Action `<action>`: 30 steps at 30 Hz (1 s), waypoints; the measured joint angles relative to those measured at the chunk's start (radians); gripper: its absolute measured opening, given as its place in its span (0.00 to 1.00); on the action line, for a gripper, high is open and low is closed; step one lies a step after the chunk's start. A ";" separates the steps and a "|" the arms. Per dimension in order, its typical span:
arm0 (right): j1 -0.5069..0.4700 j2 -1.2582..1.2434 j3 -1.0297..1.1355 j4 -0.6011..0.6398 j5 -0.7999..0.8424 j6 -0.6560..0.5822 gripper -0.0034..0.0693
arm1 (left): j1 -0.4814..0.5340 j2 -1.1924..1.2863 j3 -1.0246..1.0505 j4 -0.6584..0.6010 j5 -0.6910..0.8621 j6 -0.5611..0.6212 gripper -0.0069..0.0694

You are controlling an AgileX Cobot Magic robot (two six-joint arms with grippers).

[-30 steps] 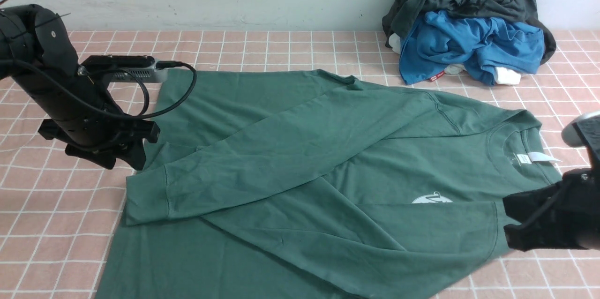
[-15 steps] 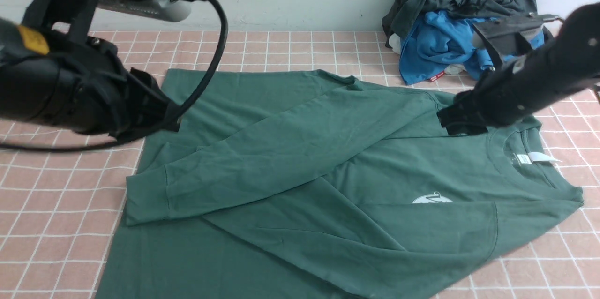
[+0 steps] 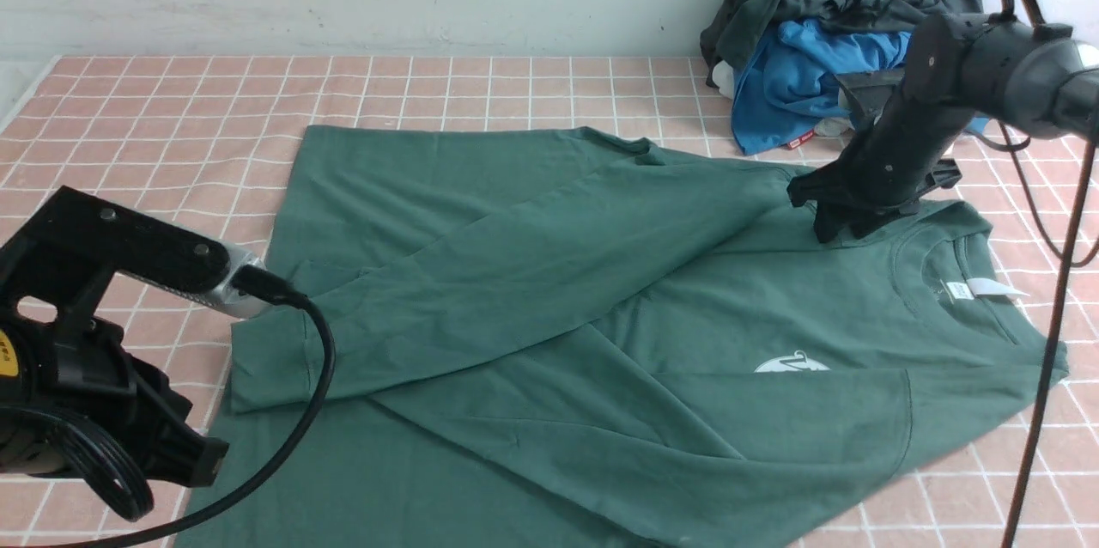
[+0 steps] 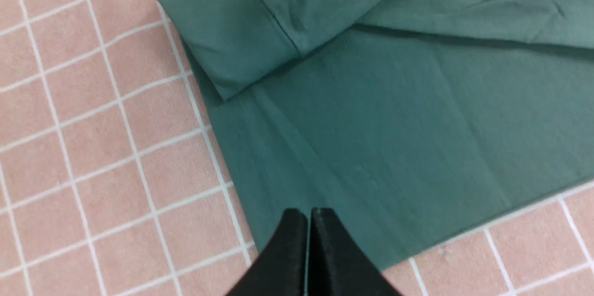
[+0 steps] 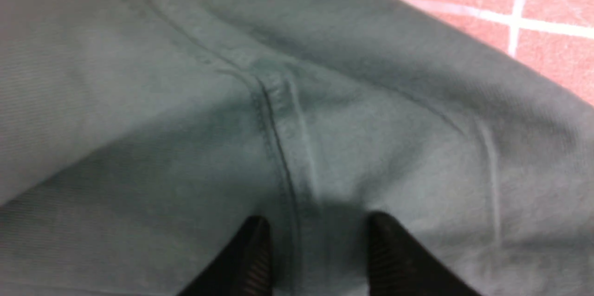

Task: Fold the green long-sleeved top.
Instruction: Use both arms simultaneously to clamp the lower edge of the clothing fabric

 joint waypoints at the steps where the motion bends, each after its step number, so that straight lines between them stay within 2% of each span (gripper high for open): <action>1: 0.000 0.006 -0.013 -0.009 0.012 -0.005 0.28 | 0.000 0.000 0.002 0.000 -0.025 0.000 0.09; 4: 0.001 0.016 -0.044 -0.012 0.039 -0.033 0.11 | 0.000 0.006 0.003 0.000 -0.073 0.000 0.09; 5: 0.002 0.018 -0.056 -0.018 0.050 -0.047 0.08 | 0.000 0.010 0.003 0.000 -0.077 0.000 0.09; 12: 0.003 0.020 -0.135 -0.086 0.124 -0.080 0.07 | 0.000 0.051 0.003 0.000 -0.076 -0.001 0.09; 19: -0.010 0.019 -0.139 -0.098 0.145 -0.078 0.08 | 0.000 0.084 0.003 0.000 -0.075 -0.001 0.09; 21: -0.011 0.017 -0.139 -0.096 0.145 -0.078 0.10 | 0.000 0.096 0.003 0.000 -0.075 0.005 0.09; 23: -0.011 0.009 -0.139 -0.082 0.146 -0.078 0.16 | 0.000 0.119 0.003 -0.008 -0.063 0.038 0.12; 27: -0.011 -0.034 -0.139 -0.048 0.144 -0.078 0.42 | -0.007 0.209 0.003 -0.049 -0.041 0.187 0.31; 30: -0.011 -0.073 -0.140 -0.022 0.150 -0.070 0.58 | -0.046 0.299 0.003 -0.059 -0.044 0.353 0.52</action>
